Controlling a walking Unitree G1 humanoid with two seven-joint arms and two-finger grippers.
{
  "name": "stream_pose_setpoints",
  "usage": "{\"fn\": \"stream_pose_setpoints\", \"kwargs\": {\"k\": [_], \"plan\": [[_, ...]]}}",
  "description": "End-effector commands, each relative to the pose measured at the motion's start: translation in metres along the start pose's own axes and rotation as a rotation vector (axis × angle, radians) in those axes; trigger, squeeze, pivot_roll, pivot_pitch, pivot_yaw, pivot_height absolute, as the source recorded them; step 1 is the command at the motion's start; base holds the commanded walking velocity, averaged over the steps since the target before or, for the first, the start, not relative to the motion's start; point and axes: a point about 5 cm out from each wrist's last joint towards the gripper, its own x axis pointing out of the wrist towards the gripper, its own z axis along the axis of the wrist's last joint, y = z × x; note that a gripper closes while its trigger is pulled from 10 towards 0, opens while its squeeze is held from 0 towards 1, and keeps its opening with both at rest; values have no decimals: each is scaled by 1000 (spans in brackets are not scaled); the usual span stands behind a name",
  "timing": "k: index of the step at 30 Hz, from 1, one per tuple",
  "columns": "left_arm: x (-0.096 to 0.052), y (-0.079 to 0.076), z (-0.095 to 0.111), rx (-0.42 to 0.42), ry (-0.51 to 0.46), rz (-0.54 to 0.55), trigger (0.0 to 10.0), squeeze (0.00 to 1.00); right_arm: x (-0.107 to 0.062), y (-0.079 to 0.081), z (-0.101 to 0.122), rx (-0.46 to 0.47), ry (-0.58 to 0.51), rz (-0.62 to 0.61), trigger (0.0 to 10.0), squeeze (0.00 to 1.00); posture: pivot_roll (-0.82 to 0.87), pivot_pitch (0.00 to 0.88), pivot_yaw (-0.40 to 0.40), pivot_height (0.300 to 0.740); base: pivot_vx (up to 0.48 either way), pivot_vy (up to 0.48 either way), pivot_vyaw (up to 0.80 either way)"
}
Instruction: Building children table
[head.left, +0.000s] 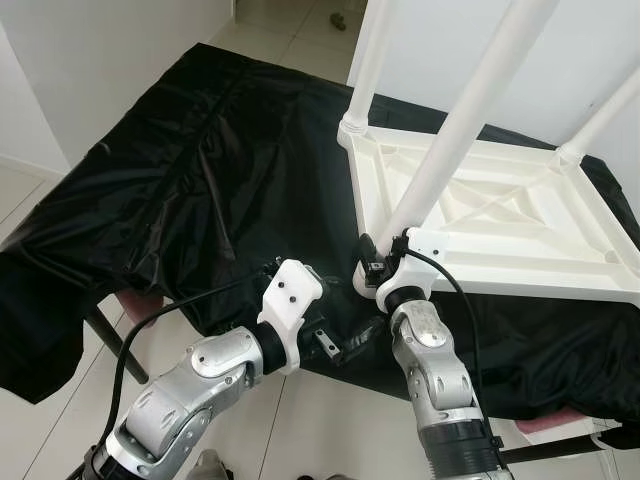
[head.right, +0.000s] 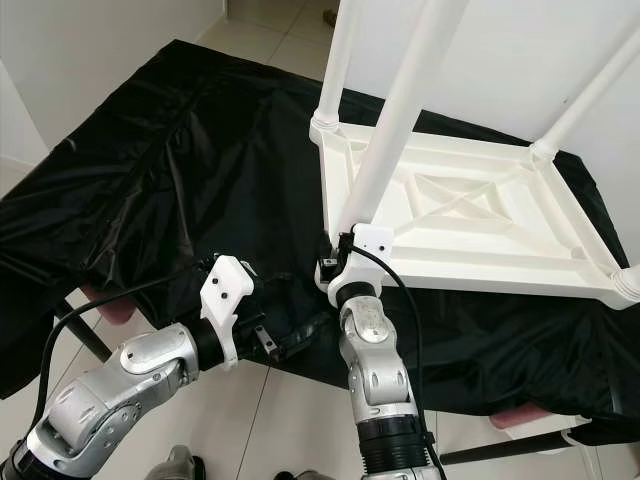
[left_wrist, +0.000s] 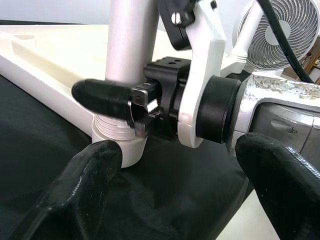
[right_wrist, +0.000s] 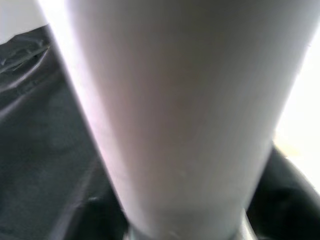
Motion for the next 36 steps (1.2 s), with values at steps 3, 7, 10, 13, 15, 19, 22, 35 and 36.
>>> {"fn": "stream_pose_setpoints", "kwargs": {"k": [3, 7, 10, 13, 15, 19, 22, 35, 36], "plan": [[2, -8, -2, -4, 11, -119, 10000, 0, -6, -8, -17, 6, 81, -16, 10000, 969, 130, 109, -159, 740, 0, 0, 0], [3, -8, -2, -9, 11, -116, 10000, 0, -6, -9, -9, 22, 17, 70, 10000, 1000, 134, 105, -165, 740, 0, 0, 0], [3, -8, -3, -10, 10, -113, 10000, 0, -6, -14, -6, 28, 5, 119, 10000, 1000, 137, 106, -167, 740, 0, 0, 0], [2, -8, -2, -9, 10, -110, 10000, 0, -7, -22, -2, 7, -1, 195, 10000, 1000, 137, 106, -167, 740, 0, 0, 0], [2, -8, -2, -9, 10, -108, 10000, 0, -8, -26, -1, -1, -5, 239, 10000, 0, 136, 107, -166, 740, 0, 0, 0], [2, -7, -2, -7, 10, -108, 10000, 0, -6, -40, 4, -34, -8, 360, 10000, 0, 133, 105, -163, 740, 0, 0, 0], [2, -6, -1, -4, 11, -110, 10000, 0, -3, -45, 7, -70, -8, 449, 10000, 0, 135, 106, -162, 740, 0, 0, 0], [1, -3, 0, 3, 8, -93, 10000, 0, 19, -31, 1, -131, 6, 647, 10000, 0, 155, 108, -163, 740, 0, 0, 0], [1, -3, 0, 3, 8, -90, 10000, 0, 21, -28, -1, -133, 6, 655, 10000, 0, 159, 110, -164, 740, 0, 0, 0]]}}
